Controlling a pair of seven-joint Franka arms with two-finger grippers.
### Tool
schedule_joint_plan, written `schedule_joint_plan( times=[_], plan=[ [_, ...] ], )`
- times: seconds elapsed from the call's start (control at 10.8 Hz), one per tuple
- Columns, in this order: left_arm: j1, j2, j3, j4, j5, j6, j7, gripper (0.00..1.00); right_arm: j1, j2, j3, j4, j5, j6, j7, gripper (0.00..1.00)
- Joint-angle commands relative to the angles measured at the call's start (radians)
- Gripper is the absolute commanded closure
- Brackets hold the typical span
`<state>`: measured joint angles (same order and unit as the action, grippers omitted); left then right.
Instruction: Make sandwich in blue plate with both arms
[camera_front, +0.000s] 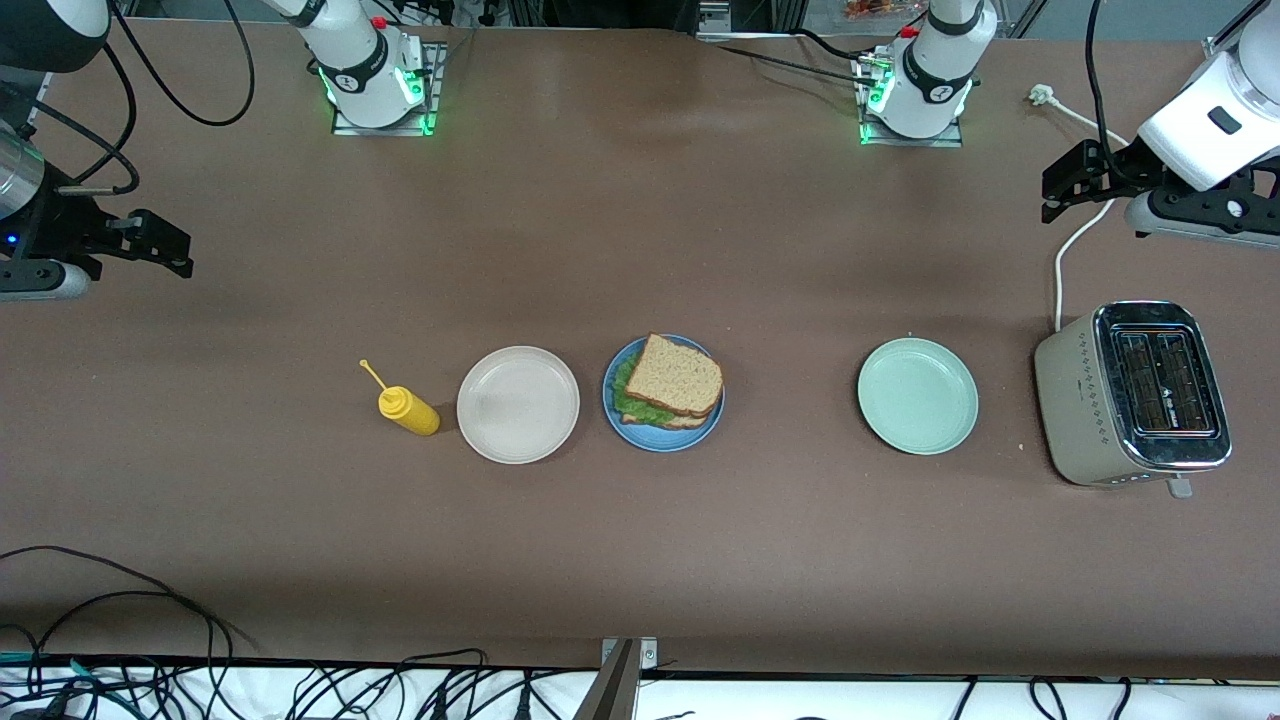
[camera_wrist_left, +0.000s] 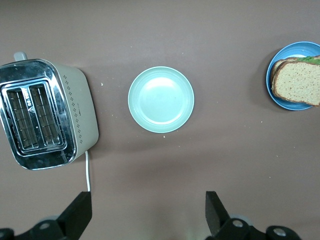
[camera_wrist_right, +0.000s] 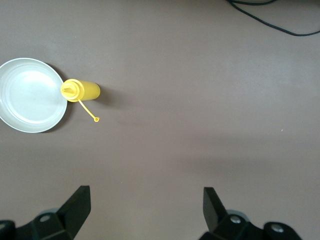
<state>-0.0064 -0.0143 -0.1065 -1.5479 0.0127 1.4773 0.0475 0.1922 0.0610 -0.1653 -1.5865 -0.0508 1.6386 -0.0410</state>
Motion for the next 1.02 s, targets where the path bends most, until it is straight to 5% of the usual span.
schedule_joint_plan(
  times=[0.0,0.92],
  plan=[
    [-0.015,-0.027,0.016,-0.024,-0.011,0.002,-0.011,0.00,0.006,-0.001,-0.005,0.023,-0.008,-0.016,0.026,0.00],
    [-0.003,-0.010,0.013,0.003,-0.023,-0.031,-0.055,0.00,0.000,-0.015,-0.011,0.089,0.160,-0.051,0.109,0.00]
  ],
)
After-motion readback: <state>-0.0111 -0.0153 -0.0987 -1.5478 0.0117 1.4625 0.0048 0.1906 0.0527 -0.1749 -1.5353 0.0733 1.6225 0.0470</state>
